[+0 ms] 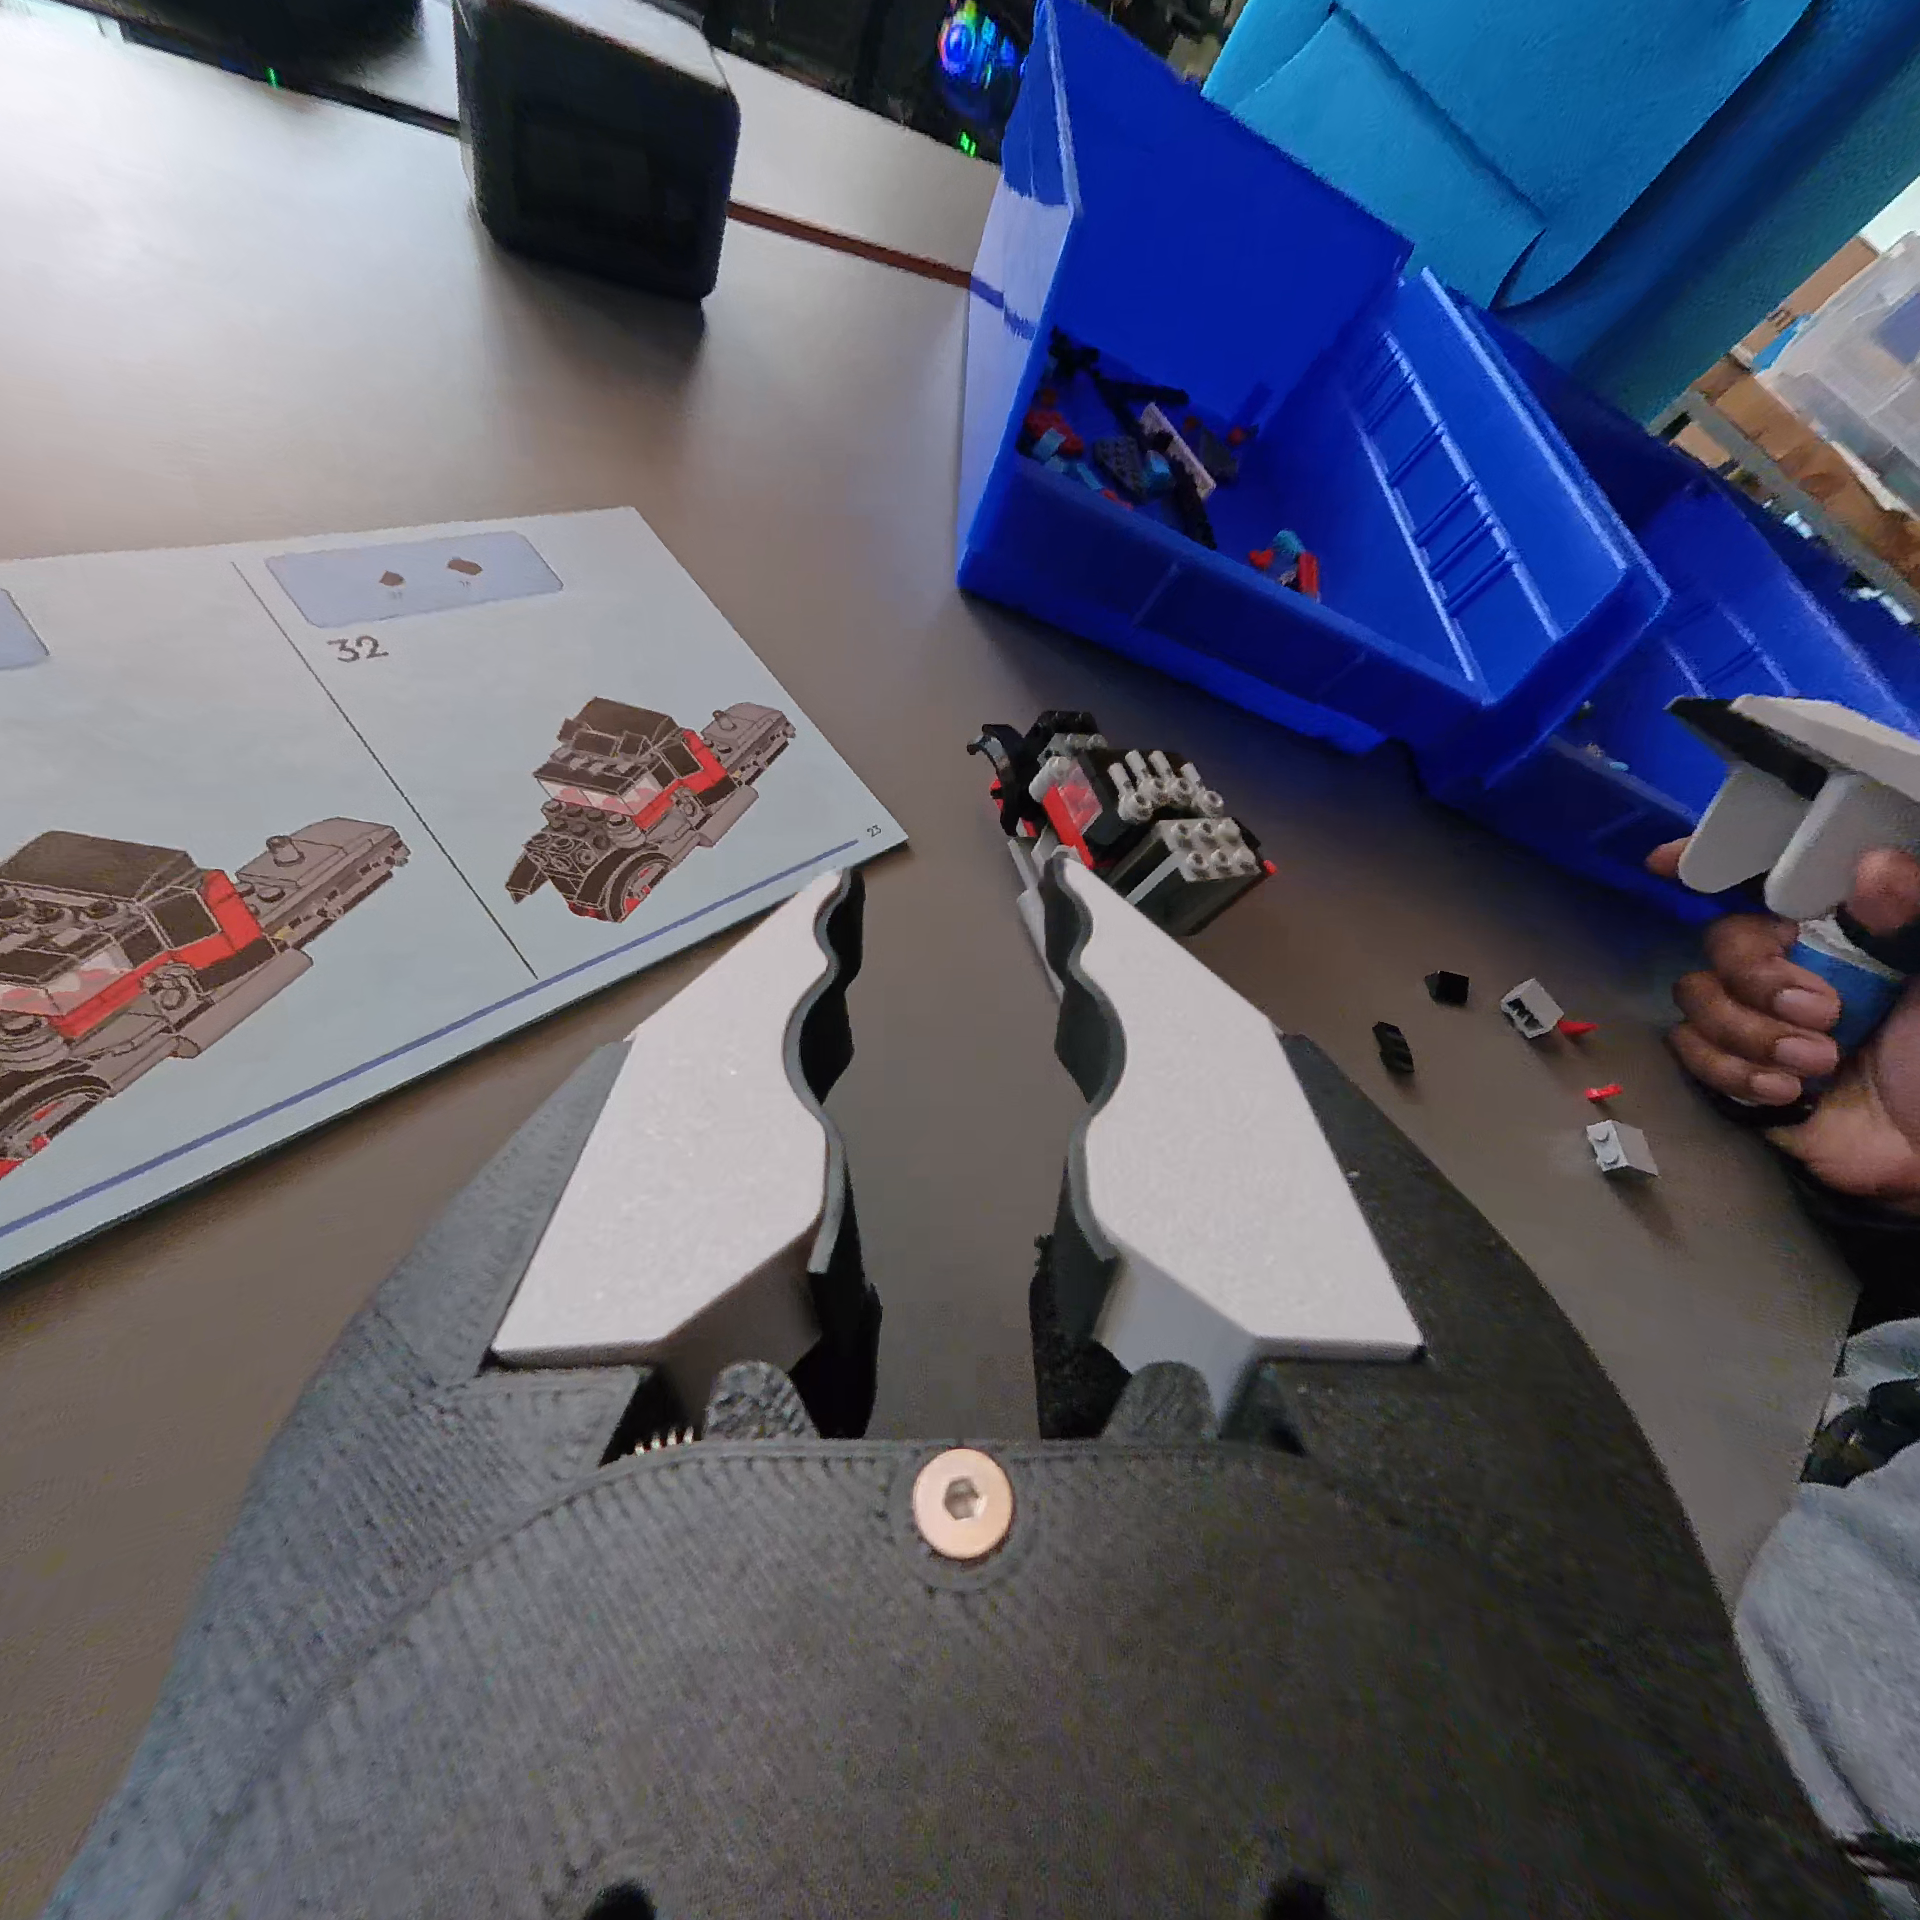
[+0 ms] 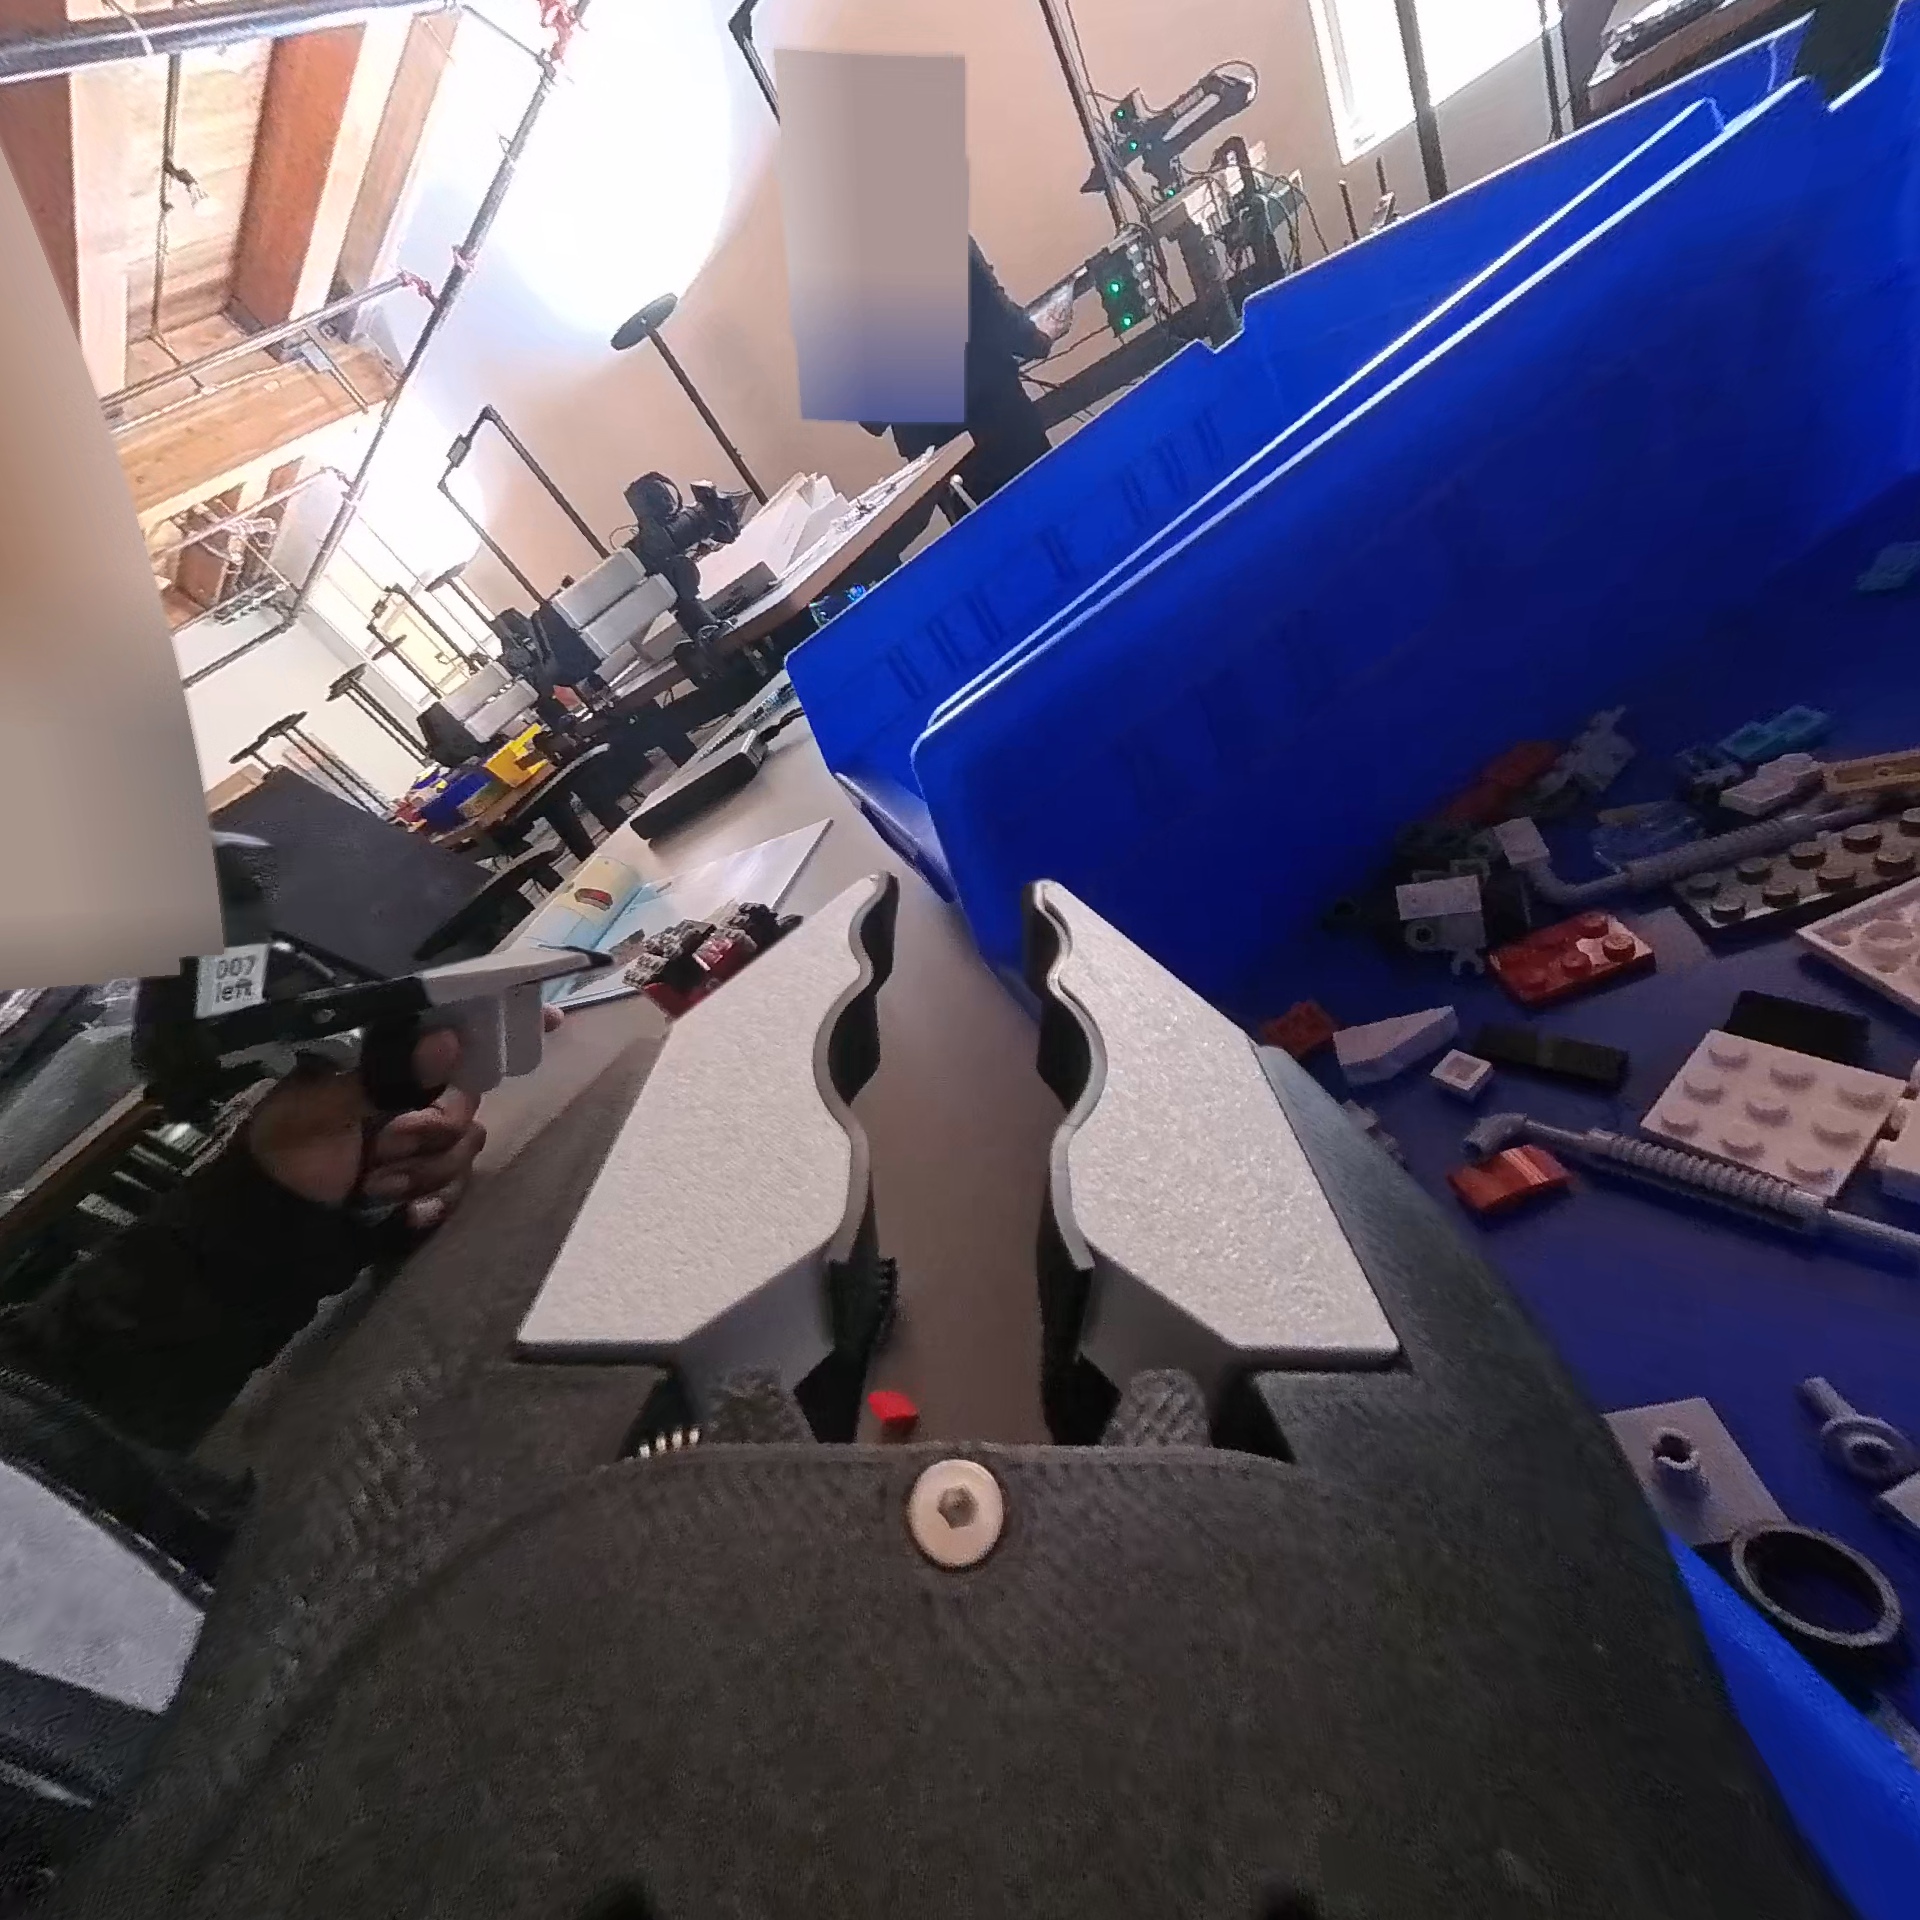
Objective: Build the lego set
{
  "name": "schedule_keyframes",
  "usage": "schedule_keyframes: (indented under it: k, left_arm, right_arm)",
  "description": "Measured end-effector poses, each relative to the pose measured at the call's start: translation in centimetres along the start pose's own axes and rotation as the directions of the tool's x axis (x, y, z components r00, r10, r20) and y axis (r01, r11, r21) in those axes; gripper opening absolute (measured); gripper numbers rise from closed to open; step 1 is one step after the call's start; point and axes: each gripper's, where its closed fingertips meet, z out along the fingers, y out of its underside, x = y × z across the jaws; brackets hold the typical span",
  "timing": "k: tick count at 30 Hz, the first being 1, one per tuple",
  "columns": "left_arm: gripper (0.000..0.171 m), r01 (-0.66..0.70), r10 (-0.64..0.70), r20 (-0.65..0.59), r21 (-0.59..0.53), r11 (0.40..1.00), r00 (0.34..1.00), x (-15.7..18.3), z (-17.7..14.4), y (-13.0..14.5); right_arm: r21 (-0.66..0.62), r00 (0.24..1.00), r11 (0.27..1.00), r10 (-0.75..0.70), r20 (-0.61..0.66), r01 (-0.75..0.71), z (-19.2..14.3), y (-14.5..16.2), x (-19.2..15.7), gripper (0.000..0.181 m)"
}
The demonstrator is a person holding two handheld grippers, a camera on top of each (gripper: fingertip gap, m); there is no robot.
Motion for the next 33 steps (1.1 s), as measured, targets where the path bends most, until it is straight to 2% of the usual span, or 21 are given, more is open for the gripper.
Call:
schedule_keyframes:
  k: [7, 12, 20, 33]
  left_arm:
    - [0.036, -0.013, 0.019, -0.053, 0.105, 0.994, 0.998, 1.2, -1.9, -0.7]
    - [0.035, 0.065, -0.042, -0.138, 0.168, 0.984, 0.989, 1.6, -3.8, -1.0]
    - [0.036, 0.098, -0.05, -0.239, 0.191, 0.977, 0.97, 2.4, -4.4, -1.4]
    - [0.036, 0.139, -0.009, -0.367, 0.332, 0.933, 0.93, 3.1, -7.2, -3.2]
  right_arm:
    - [-0.034, 0.999, 0.999, -0.009, -0.033, 0.008, 0.4, 0.5, 0.3, 0.023]
    - [-0.035, 0.999, 0.999, -0.012, -0.037, 0.01, 0.4, 0.5, 0.3, 0.023]
    - [-0.052, 0.998, 0.998, -0.025, -0.054, 0.022, 0.6, 0.7, 0.5, 0.023]
    - [-0.105, 0.997, 0.994, -0.037, -0.074, 0.029, 1.1, 1.4, 0.7, 0.02]
